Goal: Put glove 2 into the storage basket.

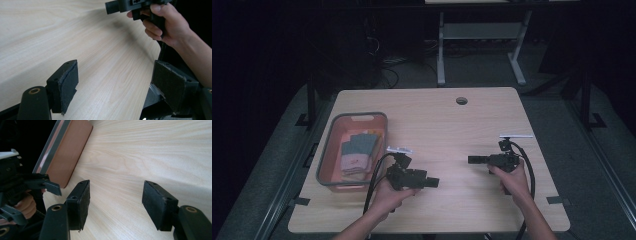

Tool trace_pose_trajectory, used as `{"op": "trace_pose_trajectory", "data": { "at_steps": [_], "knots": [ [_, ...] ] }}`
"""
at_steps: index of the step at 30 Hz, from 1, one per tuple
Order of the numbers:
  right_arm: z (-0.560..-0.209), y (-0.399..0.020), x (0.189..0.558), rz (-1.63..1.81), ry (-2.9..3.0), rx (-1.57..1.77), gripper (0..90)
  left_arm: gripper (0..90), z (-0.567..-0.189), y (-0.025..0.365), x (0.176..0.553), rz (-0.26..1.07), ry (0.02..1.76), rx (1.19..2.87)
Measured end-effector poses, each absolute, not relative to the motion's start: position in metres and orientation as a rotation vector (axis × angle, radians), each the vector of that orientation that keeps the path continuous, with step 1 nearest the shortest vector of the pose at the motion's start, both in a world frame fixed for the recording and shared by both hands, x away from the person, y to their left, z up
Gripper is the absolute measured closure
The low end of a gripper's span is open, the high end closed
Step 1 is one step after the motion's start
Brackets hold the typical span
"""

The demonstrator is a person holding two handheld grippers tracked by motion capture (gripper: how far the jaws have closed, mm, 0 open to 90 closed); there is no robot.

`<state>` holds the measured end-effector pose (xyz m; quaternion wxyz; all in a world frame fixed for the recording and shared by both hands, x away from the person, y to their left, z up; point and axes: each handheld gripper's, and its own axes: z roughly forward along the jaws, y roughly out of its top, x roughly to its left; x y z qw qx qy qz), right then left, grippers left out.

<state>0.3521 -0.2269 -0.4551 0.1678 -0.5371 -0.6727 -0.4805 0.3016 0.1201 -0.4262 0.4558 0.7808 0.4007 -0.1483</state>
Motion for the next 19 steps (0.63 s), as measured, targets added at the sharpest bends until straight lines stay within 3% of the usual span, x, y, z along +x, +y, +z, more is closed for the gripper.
{"op": "trace_pose_trajectory", "data": {
  "at_steps": [19],
  "knots": [
    [-0.464,-0.245,0.305,-1.391,-1.996,-1.513,35.6,21.4,-0.442,0.111,0.270,-0.323,0.934,1.940]
  ]
}}
